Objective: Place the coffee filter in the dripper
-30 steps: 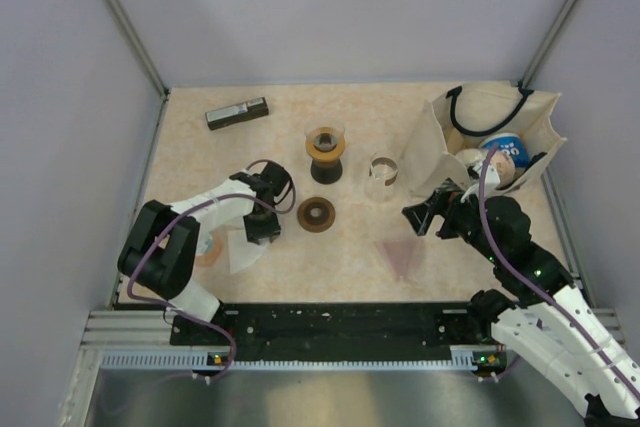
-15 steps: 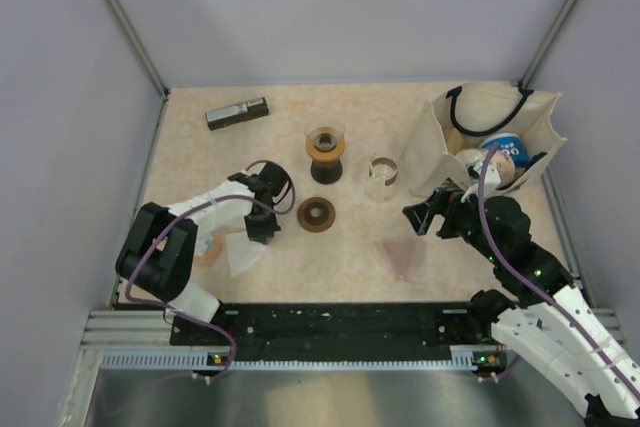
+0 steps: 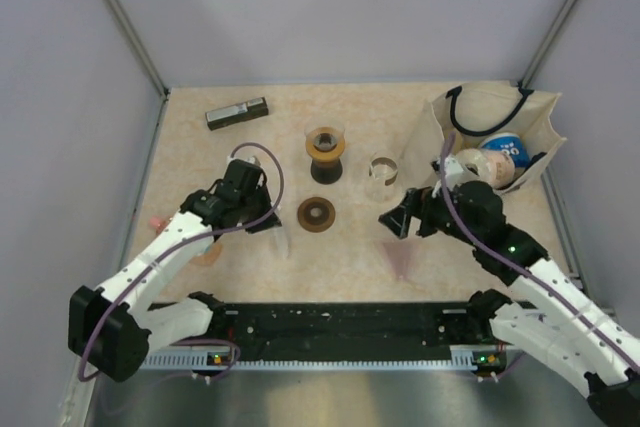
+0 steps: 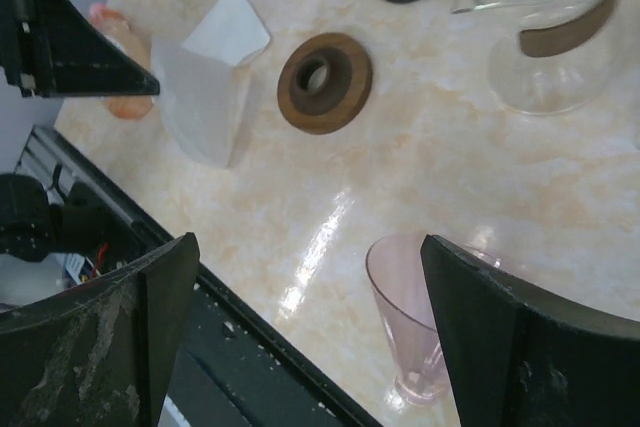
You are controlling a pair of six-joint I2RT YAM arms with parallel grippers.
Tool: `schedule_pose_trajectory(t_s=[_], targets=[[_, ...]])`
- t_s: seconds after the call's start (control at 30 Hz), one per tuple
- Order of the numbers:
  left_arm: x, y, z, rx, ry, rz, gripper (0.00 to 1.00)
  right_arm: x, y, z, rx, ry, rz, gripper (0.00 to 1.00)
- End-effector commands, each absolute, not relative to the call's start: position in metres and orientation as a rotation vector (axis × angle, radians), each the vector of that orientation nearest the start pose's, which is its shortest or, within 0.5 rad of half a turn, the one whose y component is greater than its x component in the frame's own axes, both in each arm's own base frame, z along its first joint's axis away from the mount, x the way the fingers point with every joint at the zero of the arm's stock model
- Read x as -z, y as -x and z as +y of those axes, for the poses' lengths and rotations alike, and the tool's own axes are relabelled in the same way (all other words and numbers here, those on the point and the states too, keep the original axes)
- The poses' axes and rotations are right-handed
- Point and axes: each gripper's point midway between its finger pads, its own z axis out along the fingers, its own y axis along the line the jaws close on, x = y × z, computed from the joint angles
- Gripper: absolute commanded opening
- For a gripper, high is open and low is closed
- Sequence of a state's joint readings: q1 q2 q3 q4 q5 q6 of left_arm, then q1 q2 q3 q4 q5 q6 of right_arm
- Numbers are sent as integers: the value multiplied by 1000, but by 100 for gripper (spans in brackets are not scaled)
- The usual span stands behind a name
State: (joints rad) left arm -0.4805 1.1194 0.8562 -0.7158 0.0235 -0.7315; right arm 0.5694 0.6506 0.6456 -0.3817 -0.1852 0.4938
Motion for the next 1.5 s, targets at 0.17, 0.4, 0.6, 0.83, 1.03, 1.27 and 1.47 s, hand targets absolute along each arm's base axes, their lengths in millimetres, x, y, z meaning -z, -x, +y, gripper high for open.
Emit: schedule_pose_trajectory(t_s=[0.17, 0.4, 0.6, 0.83, 1.03, 1.27, 1.47], targets=[[-148, -223, -174, 711, 368, 2512, 0, -202, -189, 303, -796, 600, 1895, 93], [-131, -224, -176, 688, 394, 2554, 0, -164, -207, 338, -680, 681, 1905, 88], [-114, -220, -173, 647, 398, 2608, 0, -158, -203, 362, -727, 741, 1760, 87], [-112, -217, -173, 659, 410, 2613, 0, -135, -200, 375, -775, 753, 1758, 83], [-111, -215, -173, 662, 405, 2622, 0, -124, -201, 391, -805, 765, 1766, 80], [-112, -215, -171, 650, 402, 2622, 0, -114, -214, 408, -788, 724, 1779, 78], [-111, -213, -171, 642, 392, 2631, 0, -100, -227, 416, -730, 697, 1806, 66]])
